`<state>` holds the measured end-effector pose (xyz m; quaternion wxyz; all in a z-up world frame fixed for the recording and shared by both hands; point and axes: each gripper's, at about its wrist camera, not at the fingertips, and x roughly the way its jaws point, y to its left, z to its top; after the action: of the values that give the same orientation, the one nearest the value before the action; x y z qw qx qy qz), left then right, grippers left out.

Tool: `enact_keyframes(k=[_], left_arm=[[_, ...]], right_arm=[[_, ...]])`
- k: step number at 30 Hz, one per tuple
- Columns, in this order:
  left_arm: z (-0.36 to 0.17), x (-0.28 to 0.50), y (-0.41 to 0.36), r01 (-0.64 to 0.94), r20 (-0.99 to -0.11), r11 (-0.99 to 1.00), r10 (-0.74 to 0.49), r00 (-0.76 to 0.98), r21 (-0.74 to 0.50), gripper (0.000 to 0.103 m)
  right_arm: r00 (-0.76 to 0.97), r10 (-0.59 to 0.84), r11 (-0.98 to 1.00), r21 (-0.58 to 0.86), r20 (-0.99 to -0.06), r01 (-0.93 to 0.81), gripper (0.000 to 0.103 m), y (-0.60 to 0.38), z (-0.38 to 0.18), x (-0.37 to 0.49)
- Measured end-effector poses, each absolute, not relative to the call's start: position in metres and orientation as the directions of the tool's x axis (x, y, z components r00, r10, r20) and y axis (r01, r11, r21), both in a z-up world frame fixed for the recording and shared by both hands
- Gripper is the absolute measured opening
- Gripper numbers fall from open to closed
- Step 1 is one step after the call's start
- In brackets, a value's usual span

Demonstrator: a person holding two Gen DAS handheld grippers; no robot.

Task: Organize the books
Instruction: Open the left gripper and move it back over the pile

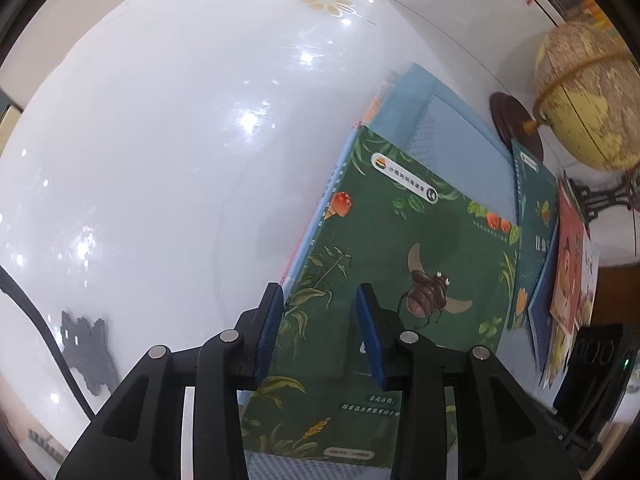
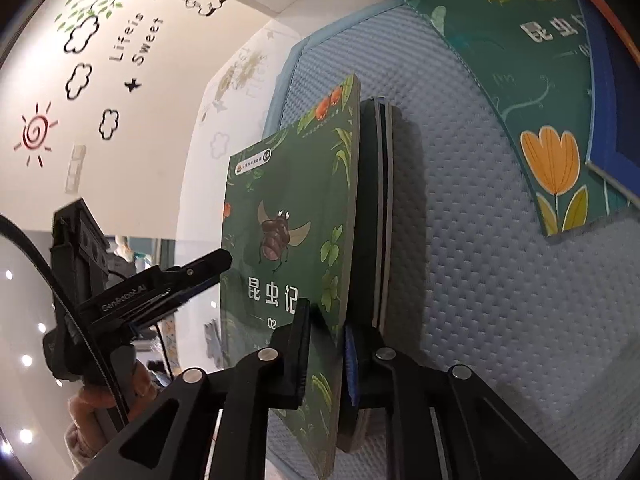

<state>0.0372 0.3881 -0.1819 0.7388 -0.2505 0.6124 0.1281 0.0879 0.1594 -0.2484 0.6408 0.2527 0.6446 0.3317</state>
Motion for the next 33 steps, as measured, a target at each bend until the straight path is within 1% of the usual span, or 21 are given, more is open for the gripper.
enact_keyframes(k=[1,2,3,4,5,6,9,13,17,19,22,24,28,30,33], left_arm=[[-0.181,0.037,0.388,-0.501,-0.969,0.839,-0.112,0.219,-0.21,0.035],[-0.179,0.036,0.388,-0.507,-0.97,0.837,-0.1,0.223,-0.203,0.035],[-0.175,0.036,0.388,-0.509,-0.97,0.838,-0.087,0.229,-0.195,0.035],[-0.173,0.036,0.388,-0.51,-0.97,0.839,-0.078,0.232,-0.189,0.035],[-0.17,0.036,0.387,-0.51,-0.97,0.841,-0.067,0.233,-0.181,0.035],[-0.167,0.035,0.387,-0.511,-0.97,0.842,-0.059,0.234,-0.175,0.035],[-0.155,0.036,0.383,-0.507,-0.966,0.847,-0.032,0.256,-0.162,0.035],[-0.139,0.045,0.363,-0.457,-0.959,0.88,0.008,0.283,-0.127,0.035],[-0.127,0.061,0.32,-0.377,-0.95,0.926,0.086,0.3,-0.035,0.035],[-0.122,0.071,0.293,-0.333,-0.945,0.941,0.063,0.321,-0.051,0.035],[-0.123,0.084,0.256,-0.283,-0.942,0.955,0.009,0.337,-0.092,0.035],[-0.126,0.093,0.222,-0.242,-0.937,0.966,-0.004,0.35,-0.095,0.035],[-0.142,0.12,0.143,-0.154,-0.929,0.98,-0.061,0.364,-0.125,0.035],[-0.149,0.13,0.113,-0.126,-0.926,0.981,-0.09,0.366,-0.145,0.035],[-0.166,0.147,0.065,-0.102,-0.927,0.985,-0.094,0.363,-0.14,0.035]], right_arm=[[-0.05,0.759,0.644,0.76,-0.649,-0.091,0.02,0.158,-0.249,0.087],[-0.05,0.774,0.627,0.775,-0.631,-0.076,0.026,0.155,-0.25,0.087],[-0.049,0.785,0.615,0.786,-0.618,-0.066,0.037,0.153,-0.25,0.086],[-0.045,0.796,0.601,0.797,-0.604,-0.057,0.044,0.149,-0.249,0.086],[-0.034,0.806,0.589,0.807,-0.591,-0.052,0.057,0.143,-0.248,0.087],[-0.022,0.802,0.595,0.802,-0.597,-0.055,0.061,0.138,-0.245,0.087],[0.018,0.792,0.608,0.786,-0.61,-0.114,0.061,0.119,-0.232,0.09],[0.097,0.735,0.676,0.712,-0.671,-0.19,0.061,0.084,-0.216,0.095],[0.179,0.69,0.724,0.666,-0.701,-0.181,0.061,0.039,-0.204,0.101],[0.216,0.672,0.74,0.654,-0.708,-0.158,0.061,0.012,-0.2,0.102],[0.273,0.609,0.789,0.602,-0.744,-0.122,0.061,-0.032,-0.197,0.103],[0.314,0.56,0.822,0.562,-0.767,-0.093,0.061,-0.065,-0.196,0.101],[0.374,0.448,0.878,0.478,-0.812,-0.017,0.061,-0.128,-0.201,0.095],[0.381,0.417,0.887,0.461,-0.825,0.028,0.061,-0.156,-0.208,0.091],[0.395,0.373,0.902,0.428,-0.84,0.059,0.061,-0.182,-0.215,0.089]])
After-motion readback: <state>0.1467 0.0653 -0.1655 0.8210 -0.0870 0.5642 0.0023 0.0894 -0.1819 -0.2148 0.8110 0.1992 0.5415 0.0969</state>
